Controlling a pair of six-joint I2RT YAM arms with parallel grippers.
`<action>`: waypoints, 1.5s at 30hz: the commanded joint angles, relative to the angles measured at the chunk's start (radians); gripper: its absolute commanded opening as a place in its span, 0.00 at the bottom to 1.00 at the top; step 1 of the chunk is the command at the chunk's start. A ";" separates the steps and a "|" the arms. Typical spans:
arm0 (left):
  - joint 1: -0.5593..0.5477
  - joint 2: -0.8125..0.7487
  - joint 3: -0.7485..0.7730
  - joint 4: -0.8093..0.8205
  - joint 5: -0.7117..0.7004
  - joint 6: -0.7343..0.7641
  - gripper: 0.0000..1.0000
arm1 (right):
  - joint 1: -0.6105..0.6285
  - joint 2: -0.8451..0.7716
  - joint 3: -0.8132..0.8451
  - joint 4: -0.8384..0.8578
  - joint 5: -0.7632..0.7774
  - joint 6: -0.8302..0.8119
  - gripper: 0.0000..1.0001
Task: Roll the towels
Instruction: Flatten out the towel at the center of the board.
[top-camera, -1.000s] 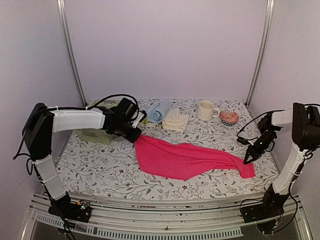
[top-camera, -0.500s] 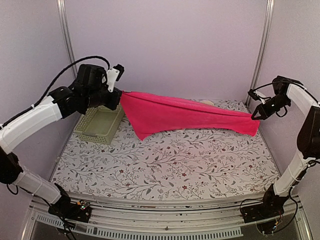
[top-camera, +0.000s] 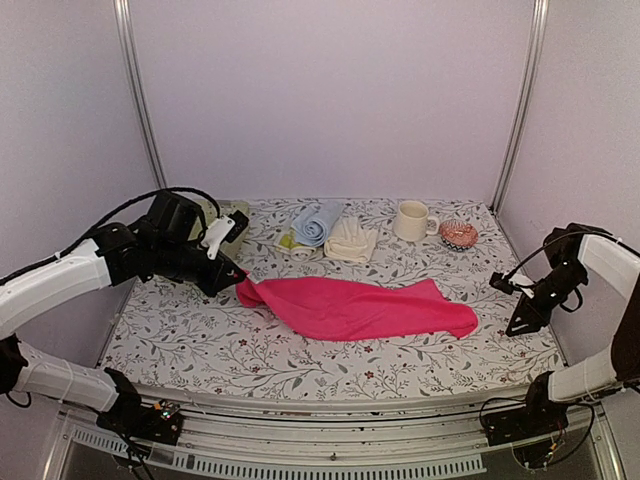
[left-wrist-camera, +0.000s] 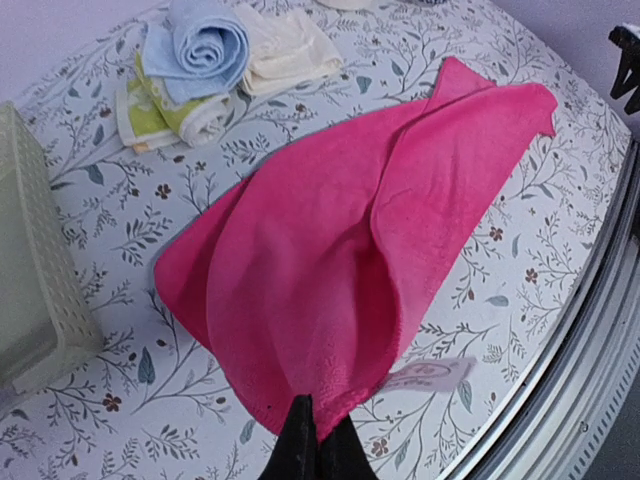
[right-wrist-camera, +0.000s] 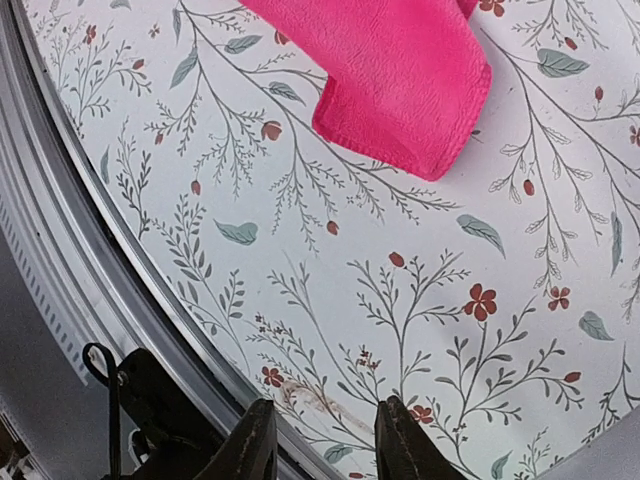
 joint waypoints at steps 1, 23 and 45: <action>-0.005 -0.019 -0.010 -0.064 0.091 -0.049 0.00 | 0.000 0.045 0.096 0.051 0.017 -0.066 0.37; -0.005 0.140 -0.030 0.103 0.130 -0.090 0.00 | 0.307 0.734 0.585 0.383 -0.029 0.530 0.34; -0.004 0.122 -0.047 0.089 0.097 -0.084 0.00 | 0.408 0.902 0.673 0.397 -0.042 0.583 0.35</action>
